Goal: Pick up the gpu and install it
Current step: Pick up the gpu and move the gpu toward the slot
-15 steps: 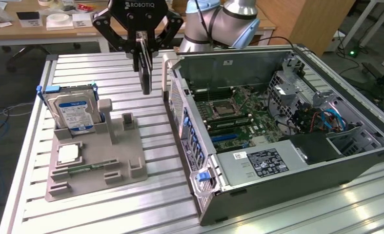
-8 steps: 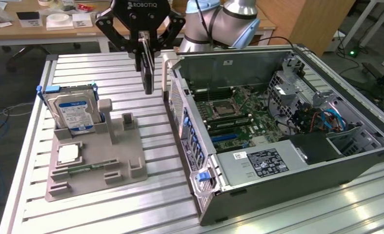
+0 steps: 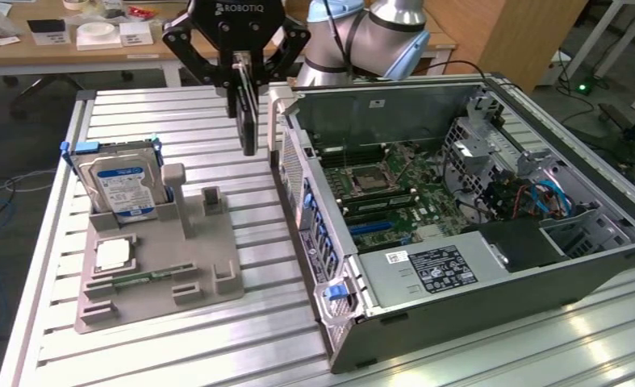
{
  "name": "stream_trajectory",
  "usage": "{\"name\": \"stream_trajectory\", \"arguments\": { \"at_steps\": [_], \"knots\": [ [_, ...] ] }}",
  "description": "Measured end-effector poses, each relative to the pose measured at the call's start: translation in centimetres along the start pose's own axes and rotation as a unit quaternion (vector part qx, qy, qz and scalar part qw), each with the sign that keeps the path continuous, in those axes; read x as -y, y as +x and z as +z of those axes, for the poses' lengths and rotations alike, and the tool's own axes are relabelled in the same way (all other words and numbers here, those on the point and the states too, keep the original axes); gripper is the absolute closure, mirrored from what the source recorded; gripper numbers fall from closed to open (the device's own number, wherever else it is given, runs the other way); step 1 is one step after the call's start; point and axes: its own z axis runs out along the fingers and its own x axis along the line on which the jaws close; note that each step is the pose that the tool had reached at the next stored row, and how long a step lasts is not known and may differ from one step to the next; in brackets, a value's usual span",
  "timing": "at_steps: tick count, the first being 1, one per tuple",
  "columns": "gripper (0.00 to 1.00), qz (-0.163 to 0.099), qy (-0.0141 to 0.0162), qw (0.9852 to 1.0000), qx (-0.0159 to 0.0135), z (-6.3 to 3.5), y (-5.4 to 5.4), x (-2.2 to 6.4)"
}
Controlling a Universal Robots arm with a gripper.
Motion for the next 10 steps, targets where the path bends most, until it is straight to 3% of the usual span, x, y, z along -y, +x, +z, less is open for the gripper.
{"name": "stream_trajectory", "arguments": {
  "at_steps": [10],
  "knots": [
    [0.72, 0.000, 0.0001, 1.0000, 0.0000, 0.00, -0.39, -0.01]
  ]
}}
